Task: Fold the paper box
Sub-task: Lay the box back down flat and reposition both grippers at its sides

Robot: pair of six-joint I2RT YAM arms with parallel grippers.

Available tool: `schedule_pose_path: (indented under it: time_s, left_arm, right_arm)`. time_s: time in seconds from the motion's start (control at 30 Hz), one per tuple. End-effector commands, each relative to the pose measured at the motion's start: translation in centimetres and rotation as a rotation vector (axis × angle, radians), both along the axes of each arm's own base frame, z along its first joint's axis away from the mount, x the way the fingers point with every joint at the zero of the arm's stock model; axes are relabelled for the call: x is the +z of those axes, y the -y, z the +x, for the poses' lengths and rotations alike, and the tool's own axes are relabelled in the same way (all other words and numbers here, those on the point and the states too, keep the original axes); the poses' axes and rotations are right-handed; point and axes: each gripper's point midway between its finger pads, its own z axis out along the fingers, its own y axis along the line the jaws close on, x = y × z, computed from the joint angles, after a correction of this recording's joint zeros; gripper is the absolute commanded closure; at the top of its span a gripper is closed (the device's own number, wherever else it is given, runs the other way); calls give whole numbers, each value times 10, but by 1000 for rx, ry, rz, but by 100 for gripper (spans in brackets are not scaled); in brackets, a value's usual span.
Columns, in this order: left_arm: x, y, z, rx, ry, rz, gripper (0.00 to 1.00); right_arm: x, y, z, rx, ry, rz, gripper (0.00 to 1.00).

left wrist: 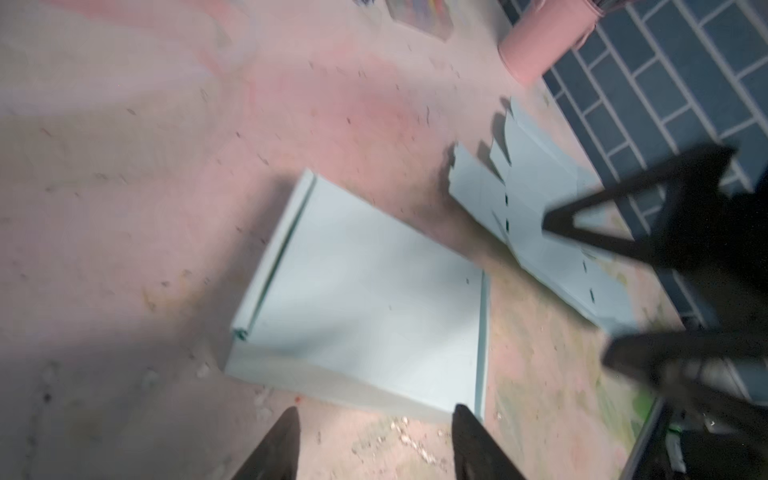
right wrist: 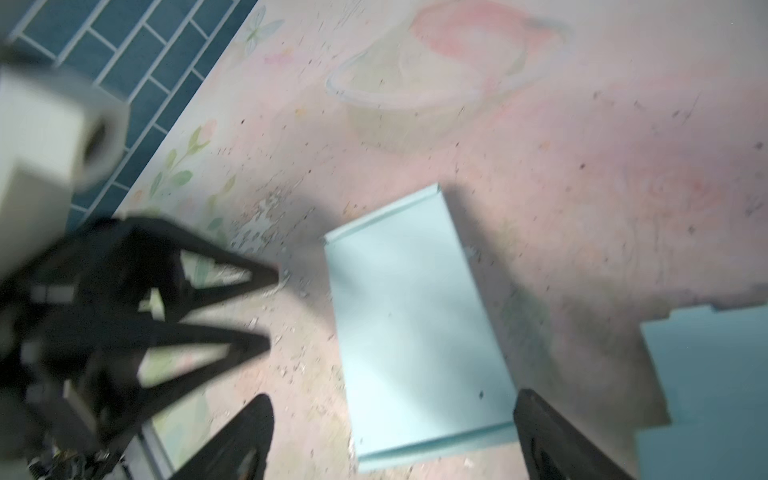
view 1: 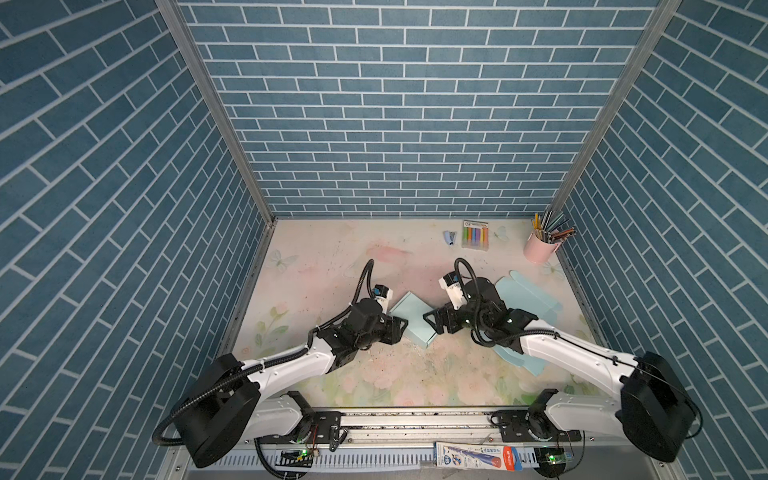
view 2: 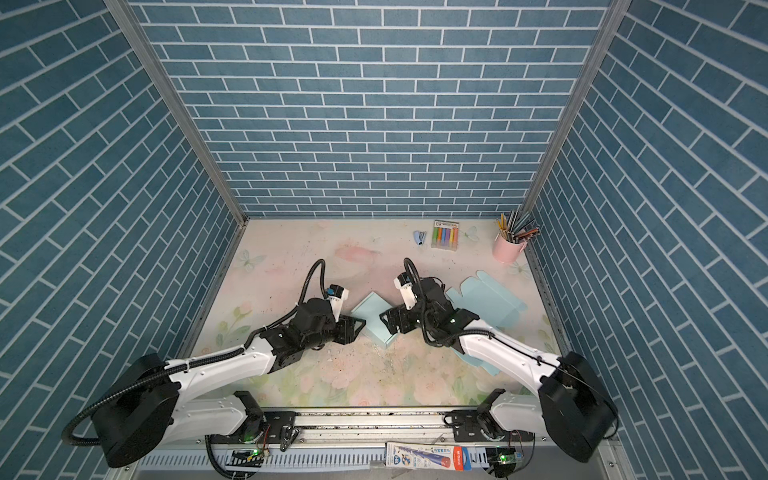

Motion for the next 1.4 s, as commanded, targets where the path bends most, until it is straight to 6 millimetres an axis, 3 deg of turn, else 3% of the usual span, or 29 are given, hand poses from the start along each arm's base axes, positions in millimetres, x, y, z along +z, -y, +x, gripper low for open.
schedule_pose_path:
  time_s: [0.0,0.13,0.33,0.57,0.87,1.03,1.2,1.37]
  left_arm:
    - [15,-6,31,-20,36,6,29]
    - [5,-7,59,-25,13,12,22]
    - [-19,-2,81,-39,-38,-23,21]
    - [-36,8,78,-74,-78,-59,21]
    - [-46,8,65,-76,-98,-71,42]
    - [-44,9,61,-76,-92,-70,44]
    - [-42,4,64,-53,-81,-59,48]
    - [-43,-9,80,-1,-83,-83,52]
  right_arm:
    - [-19,19,-30,-87,-130,4,9]
    - [-28,21,-49,-103,-196,110,9]
    - [-43,9,-48,-91,-232,172,8]
    - [-42,1,-26,-108,-224,225,8]
    - [-56,-9,-4,-69,-229,182,9]
    - [-58,-17,14,-49,-199,133,12]
    - [-55,-26,41,-25,-167,113,14]
    - [-61,-46,69,40,-153,64,15]
